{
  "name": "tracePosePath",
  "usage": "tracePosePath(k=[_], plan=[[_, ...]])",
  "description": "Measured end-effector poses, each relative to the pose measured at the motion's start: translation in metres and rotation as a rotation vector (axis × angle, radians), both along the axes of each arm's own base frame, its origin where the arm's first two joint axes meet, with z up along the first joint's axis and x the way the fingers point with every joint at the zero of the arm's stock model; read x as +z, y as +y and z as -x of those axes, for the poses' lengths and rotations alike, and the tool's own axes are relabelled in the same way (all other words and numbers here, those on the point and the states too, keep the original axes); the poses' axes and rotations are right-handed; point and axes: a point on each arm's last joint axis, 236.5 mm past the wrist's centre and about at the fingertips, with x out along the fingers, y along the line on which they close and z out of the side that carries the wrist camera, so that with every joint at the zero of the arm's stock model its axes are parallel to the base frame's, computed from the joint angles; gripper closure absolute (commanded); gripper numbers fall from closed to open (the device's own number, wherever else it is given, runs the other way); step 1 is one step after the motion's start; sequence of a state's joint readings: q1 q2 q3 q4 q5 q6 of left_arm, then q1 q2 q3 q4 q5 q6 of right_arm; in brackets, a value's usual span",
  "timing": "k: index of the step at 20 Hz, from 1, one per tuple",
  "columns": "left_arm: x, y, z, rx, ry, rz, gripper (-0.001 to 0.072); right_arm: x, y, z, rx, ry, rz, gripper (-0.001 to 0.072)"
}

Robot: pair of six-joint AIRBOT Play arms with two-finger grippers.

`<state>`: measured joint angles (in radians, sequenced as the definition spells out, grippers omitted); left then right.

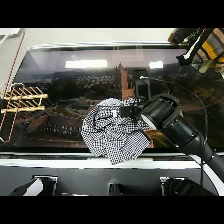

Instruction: Fold the clothes and pants, and hang the long-sleeved shirts on hangers.

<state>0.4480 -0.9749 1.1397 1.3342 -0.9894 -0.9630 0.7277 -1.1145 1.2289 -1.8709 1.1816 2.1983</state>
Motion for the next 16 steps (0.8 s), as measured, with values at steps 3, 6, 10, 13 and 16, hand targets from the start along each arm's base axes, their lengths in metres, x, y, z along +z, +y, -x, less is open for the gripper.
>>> tracePosePath(k=[3, 6, 10, 13, 16], plan=[[-0.002, -0.064, 0.013, -0.181, 0.022, 0.101, 0.0685, -0.002, -0.008, 0.002, 0.005, 0.011, 0.045, 0.0677], [-0.021, -0.129, 0.050, -0.405, 0.107, 0.149, 0.0685, -0.003, -0.018, 0.002, -0.002, 0.011, 0.087, 0.0677], [-0.044, -0.190, 0.106, -0.619, 0.167, 0.167, 0.0678, -0.002, -0.030, -0.001, -0.049, 0.002, 0.123, 0.0677], [-0.056, -0.216, 0.140, -0.713, 0.190, 0.169, 0.0680, -0.004, -0.041, -0.001, -0.118, 0.006, 0.136, 0.0677], [-0.067, -0.231, 0.169, -0.776, 0.227, 0.180, 0.0681, -0.006, -0.049, -0.001, -0.174, 0.012, 0.150, 0.0677]])
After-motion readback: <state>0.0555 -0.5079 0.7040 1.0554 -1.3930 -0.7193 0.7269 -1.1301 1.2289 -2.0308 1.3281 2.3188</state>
